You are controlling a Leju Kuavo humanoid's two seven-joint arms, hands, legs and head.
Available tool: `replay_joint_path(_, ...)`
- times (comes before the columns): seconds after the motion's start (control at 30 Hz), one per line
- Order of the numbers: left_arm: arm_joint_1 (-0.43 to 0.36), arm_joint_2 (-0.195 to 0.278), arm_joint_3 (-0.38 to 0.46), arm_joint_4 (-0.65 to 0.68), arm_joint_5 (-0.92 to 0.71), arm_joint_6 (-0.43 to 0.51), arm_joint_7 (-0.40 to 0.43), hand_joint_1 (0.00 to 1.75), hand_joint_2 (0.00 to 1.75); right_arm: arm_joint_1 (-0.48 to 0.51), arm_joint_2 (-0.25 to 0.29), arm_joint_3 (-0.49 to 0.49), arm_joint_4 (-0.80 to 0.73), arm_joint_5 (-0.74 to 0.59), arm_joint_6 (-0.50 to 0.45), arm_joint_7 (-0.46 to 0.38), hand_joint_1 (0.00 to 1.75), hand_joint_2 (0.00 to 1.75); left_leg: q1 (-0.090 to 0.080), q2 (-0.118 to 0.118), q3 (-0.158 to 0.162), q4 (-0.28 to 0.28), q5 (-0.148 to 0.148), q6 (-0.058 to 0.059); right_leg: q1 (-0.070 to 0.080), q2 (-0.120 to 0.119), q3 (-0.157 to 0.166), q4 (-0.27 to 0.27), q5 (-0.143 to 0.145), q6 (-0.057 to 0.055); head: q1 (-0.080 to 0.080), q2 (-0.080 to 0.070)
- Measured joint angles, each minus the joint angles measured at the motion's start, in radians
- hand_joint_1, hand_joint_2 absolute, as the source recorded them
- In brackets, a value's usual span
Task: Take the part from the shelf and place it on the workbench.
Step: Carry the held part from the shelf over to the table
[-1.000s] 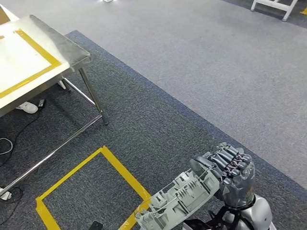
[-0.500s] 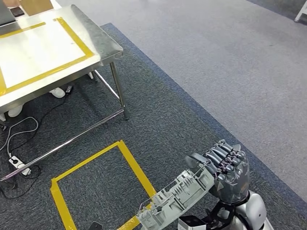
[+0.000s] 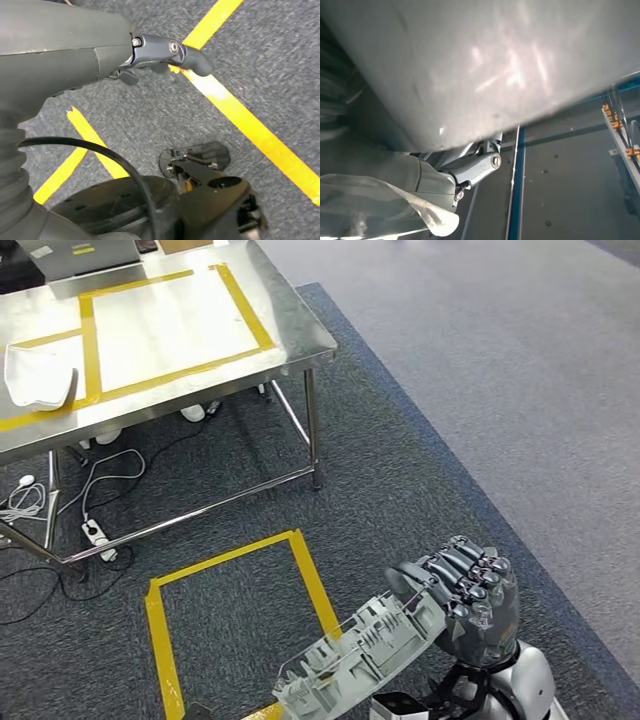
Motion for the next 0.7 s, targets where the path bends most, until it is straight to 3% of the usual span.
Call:
replay_joint_path(0.03,0.003,0.001,0.000,0.000,0.000,0.000,0.000,0.00,1.75,-0.001,0.001,0.000,0.000,0.000,0.000,0.000,1.75,1.75,0.000,0.004,-0.002,0.004,-0.002,-0.005,0.000,-0.011,0.003,-0.003,0.000,-0.005,0.000,0.000)
replay_joint_path(0.1,0.004,0.002,0.000,0.000,0.000,0.000,0.001,0.00,1.75,-0.002,0.002,0.001,0.000,0.000,0.000,0.000,1.75,1.75,-0.001,0.050,-0.024,0.052,-0.030,-0.017,-0.002,-0.037,0.013,-0.008,-0.003,-0.016,-0.008,0.000)
replay_joint_path(0.17,0.000,0.001,0.000,0.000,0.000,0.000,0.001,0.00,1.75,0.000,0.002,0.001,0.000,0.000,0.000,-0.001,1.75,1.75,0.002,0.105,-0.081,0.168,-0.081,-0.027,0.002,-0.067,0.022,-0.009,-0.009,-0.025,-0.015,0.000)
replay_joint_path(0.23,-0.002,0.000,0.000,0.000,-0.002,0.000,0.001,0.00,1.75,0.000,0.002,0.001,0.000,-0.002,0.000,-0.001,1.75,1.75,0.006,0.122,-0.133,0.266,-0.107,-0.031,0.005,-0.096,0.029,-0.009,-0.016,-0.028,-0.015,0.000)
replay_joint_path(0.27,-0.001,0.000,0.000,0.000,-0.004,0.000,0.001,0.00,1.75,-0.001,0.002,0.002,0.001,-0.004,0.000,0.000,1.75,1.75,0.007,0.125,-0.136,0.268,-0.094,-0.030,0.006,-0.110,0.033,-0.009,-0.019,-0.029,-0.015,0.000)
replay_joint_path(0.33,0.000,0.000,0.000,0.000,-0.006,0.000,0.001,0.00,1.75,-0.003,0.002,0.002,0.002,-0.006,0.000,0.002,1.75,1.75,0.005,0.139,-0.091,0.170,-0.026,-0.020,0.009,-0.135,0.045,-0.009,-0.028,-0.028,-0.015,0.000)
replay_joint_path(0.37,0.000,0.000,0.000,0.000,-0.007,0.000,0.001,0.00,1.75,-0.004,0.002,0.003,0.003,-0.007,0.000,0.003,1.75,1.75,-0.001,0.160,-0.058,0.106,0.001,-0.012,0.011,-0.145,0.051,-0.010,-0.033,-0.025,-0.015,0.000)
replay_joint_path(0.43,-0.002,0.001,0.000,0.000,-0.008,0.000,0.001,0.00,1.75,-0.007,0.002,0.004,0.003,-0.009,0.000,0.004,1.75,1.75,-0.014,0.194,-0.018,0.020,0.018,0.002,0.015,-0.165,0.058,-0.012,-0.041,-0.017,-0.014,0.000)
replay_joint_path(0.5,-0.002,0.001,0.000,0.000,-0.009,0.001,0.000,0.00,1.75,-0.010,0.002,0.006,0.003,-0.011,0.000,0.005,1.75,1.75,-0.021,0.189,-0.014,0.003,0.010,0.011,0.018,-0.187,0.064,-0.018,-0.045,-0.006,-0.013,0.000)
replay_joint_path(0.53,0.000,0.002,0.000,0.000,-0.009,0.001,0.000,0.00,1.75,-0.012,0.002,0.007,0.003,-0.012,0.000,0.005,1.75,1.75,-0.017,0.178,-0.009,-0.004,0.012,0.014,0.018,-0.189,0.068,-0.020,-0.049,-0.001,-0.012,0.000)
replay_joint_path(0.6,0.004,0.002,0.000,0.000,-0.008,0.001,-0.007,0.00,1.75,-0.017,0.002,0.008,0.002,-0.014,0.000,0.005,1.75,1.75,-0.008,0.156,0.004,-0.020,0.017,0.022,0.016,-0.146,0.058,0.011,-0.071,0.007,-0.008,0.000)
replay_joint_path(0.67,0.001,0.001,0.001,0.000,-0.006,-0.002,-0.019,0.00,1.75,-0.016,0.002,0.009,0.003,-0.020,0.000,0.003,1.75,1.75,-0.003,0.133,0.011,-0.026,0.018,0.029,0.014,-0.085,-0.001,0.122,-0.121,0.012,-0.001,0.000)
replay_joint_path(0.7,0.000,0.000,0.001,0.000,-0.006,-0.004,-0.026,0.00,1.75,-0.015,0.002,0.010,0.004,-0.025,0.000,0.001,1.75,1.75,-0.002,0.120,0.011,-0.025,0.017,0.031,0.014,-0.074,-0.042,0.188,-0.143,0.014,0.000,0.000)
